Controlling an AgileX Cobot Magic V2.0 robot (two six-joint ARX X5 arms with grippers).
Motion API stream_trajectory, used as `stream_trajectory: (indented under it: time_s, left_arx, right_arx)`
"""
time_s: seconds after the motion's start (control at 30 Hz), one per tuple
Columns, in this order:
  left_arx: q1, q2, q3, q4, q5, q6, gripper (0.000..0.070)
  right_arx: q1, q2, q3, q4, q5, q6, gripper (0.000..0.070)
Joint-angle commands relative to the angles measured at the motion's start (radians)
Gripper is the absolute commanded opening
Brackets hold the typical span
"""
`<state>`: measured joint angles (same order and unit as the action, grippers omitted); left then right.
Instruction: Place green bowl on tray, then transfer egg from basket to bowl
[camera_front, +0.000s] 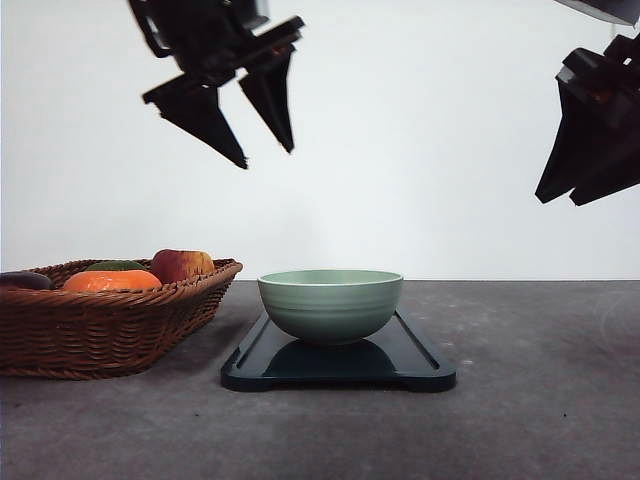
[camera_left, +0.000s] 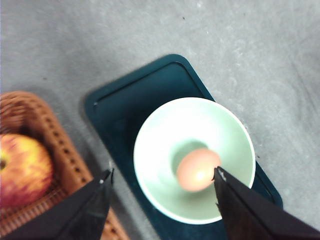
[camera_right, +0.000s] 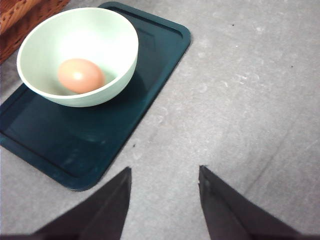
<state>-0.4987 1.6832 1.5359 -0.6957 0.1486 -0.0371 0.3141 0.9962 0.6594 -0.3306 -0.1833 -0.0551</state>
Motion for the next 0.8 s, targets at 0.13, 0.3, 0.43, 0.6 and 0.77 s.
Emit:
stream_trajectory:
  time_s: [0.13, 0.3, 0.43, 0.6, 0.77]
  left_arx:
    - [0.012, -0.155, -0.214, 0.137, 0.001, -0.025, 0.0388]
    - [0.038, -0.319, -0.445, 0.260, 0.001, -0.036, 0.0387]
    - [0.073, -0.441, -0.595, 0.298, 0.001, -0.039, 0.0387]
    - [0.131, -0.587, -0.731, 0.311, 0.001, -0.040, 0.0387]
    - [0.194, -0.706, -0.823, 0.309, 0.001, -0.034, 0.0387]
  right_arx:
    - [0.004, 0.009, 0.010, 0.009, -0.002, 0.003, 0.0265]
    - [0.004, 0.009, 0.010, 0.008, -0.002, 0.002, 0.0265]
    - [0.004, 0.009, 0.010, 0.008, -0.003, 0.002, 0.0265]
    - [0.004, 0.009, 0.010, 0.006, -0.003, 0.001, 0.0266]
    - [0.004, 0.009, 0.010, -0.009, -0.023, -0.006, 0.0266]
